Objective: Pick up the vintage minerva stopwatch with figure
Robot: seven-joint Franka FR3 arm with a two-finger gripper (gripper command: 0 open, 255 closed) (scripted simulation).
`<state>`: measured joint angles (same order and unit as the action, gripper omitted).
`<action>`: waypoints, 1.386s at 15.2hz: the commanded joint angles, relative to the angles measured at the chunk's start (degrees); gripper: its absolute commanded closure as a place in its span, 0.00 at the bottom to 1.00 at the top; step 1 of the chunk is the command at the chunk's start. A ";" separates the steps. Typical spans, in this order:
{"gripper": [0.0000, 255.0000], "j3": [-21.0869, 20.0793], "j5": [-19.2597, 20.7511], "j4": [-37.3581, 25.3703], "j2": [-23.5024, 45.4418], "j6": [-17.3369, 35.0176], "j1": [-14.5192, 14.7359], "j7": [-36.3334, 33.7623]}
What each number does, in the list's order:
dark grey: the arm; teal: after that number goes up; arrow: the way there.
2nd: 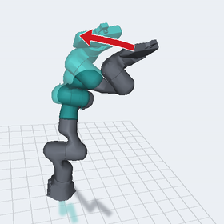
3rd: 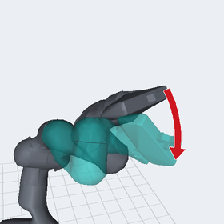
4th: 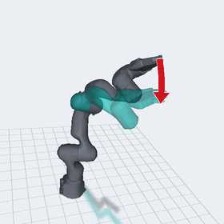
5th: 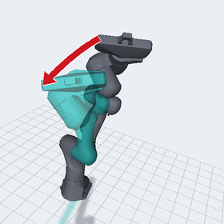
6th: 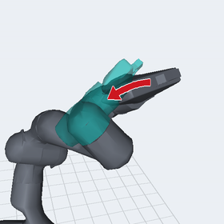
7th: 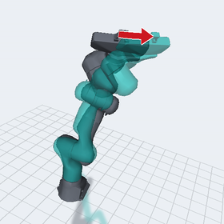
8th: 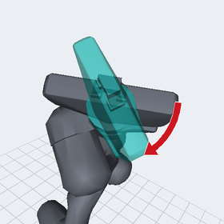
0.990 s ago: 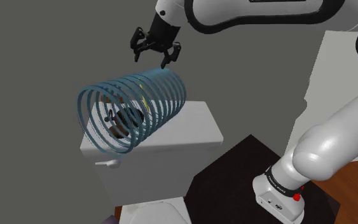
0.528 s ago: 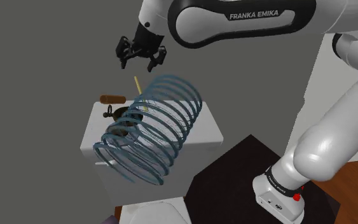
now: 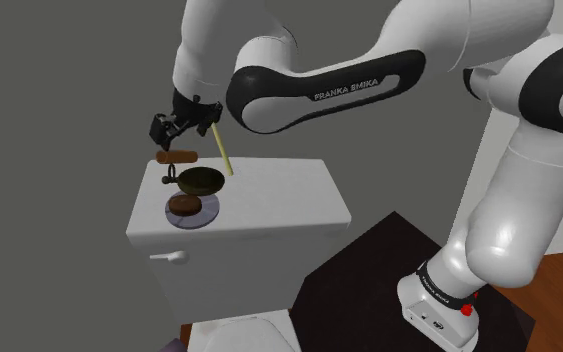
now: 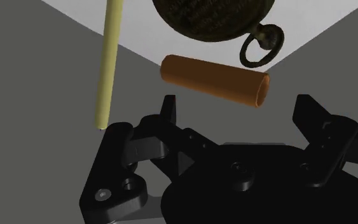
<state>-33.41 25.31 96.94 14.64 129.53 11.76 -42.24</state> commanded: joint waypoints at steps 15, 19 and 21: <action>1.00 2.15 15.89 1.57 9.82 7.19 5.96 3.83; 1.00 2.25 16.00 1.38 10.08 7.26 5.96 3.89; 1.00 2.24 15.98 1.36 10.04 7.23 5.94 3.92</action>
<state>-31.22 41.34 97.84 24.45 136.90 17.71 -38.28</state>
